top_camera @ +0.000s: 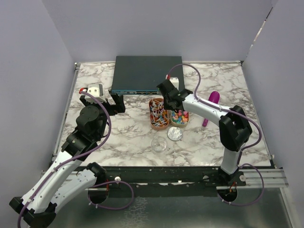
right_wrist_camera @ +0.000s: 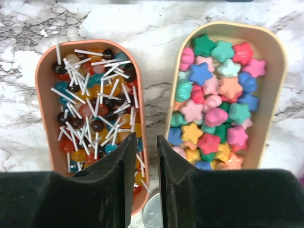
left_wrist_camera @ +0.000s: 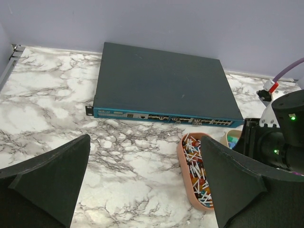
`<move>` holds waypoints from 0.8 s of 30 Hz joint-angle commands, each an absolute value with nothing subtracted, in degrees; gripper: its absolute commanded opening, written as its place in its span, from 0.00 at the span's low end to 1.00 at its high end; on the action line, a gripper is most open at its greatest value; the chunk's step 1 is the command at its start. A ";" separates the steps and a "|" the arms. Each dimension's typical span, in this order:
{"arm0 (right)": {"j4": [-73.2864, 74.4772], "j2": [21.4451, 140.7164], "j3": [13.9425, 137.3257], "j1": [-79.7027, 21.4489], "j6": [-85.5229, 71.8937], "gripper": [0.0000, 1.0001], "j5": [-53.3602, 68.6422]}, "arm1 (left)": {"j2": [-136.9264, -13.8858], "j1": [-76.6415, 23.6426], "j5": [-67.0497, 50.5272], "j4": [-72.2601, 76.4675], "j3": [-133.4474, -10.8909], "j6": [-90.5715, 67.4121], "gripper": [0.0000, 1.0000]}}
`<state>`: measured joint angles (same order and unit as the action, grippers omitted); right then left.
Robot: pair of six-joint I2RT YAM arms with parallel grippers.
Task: Pack the candies
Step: Adjust the storage box at the center of the board.
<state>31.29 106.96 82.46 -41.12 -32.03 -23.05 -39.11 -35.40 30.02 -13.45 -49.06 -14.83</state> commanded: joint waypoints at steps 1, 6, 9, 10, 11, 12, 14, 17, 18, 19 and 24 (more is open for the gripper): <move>34.87 103.90 81.36 -40.17 -32.28 0.28 -28.82 | -38.94 -35.77 29.53 -14.52 -49.89 -15.00 0.99; 33.85 104.04 79.37 -38.33 -34.05 0.28 -27.43 | -38.84 -35.77 29.27 -14.50 -49.84 -15.11 0.99; 33.71 105.43 79.89 -37.74 -34.96 0.28 -26.49 | -38.94 -35.77 29.27 -14.50 -49.84 -15.09 0.99; 33.40 105.87 80.11 -37.61 -35.16 0.29 -26.05 | -38.94 -35.77 29.27 -14.48 -49.85 -15.07 0.99; 33.18 106.24 80.29 -37.54 -35.42 0.29 -25.64 | -38.94 -35.77 29.31 -14.50 -49.84 -15.09 0.99; 32.93 106.60 80.49 -37.37 -35.57 0.29 -25.25 | -38.94 -35.77 29.35 -14.50 -49.86 -15.09 0.99; 32.66 107.36 80.95 -37.38 -35.71 0.28 -24.53 | -39.04 -35.77 29.42 -14.48 -49.88 -15.03 0.99; 32.60 108.88 81.90 -37.27 -35.92 0.29 -23.77 | -39.04 -35.77 29.36 -14.53 -49.83 -15.03 0.99; 32.67 109.32 82.25 -37.27 -36.12 0.29 -23.53 | -39.03 -35.77 29.36 -14.51 -49.85 -15.02 0.99; 32.57 109.75 82.46 -37.27 -36.24 0.29 -23.29 | -39.02 -35.77 29.36 -14.52 -49.84 -15.01 0.99; 31.60 110.58 82.51 -37.27 -36.47 0.29 -22.06 | -39.02 -35.77 29.44 -14.48 -49.84 -14.94 0.99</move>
<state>32.62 109.21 80.75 -37.39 -35.40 -23.81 -39.11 -35.40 30.00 -13.45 -49.06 -14.83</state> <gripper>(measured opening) 0.288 0.991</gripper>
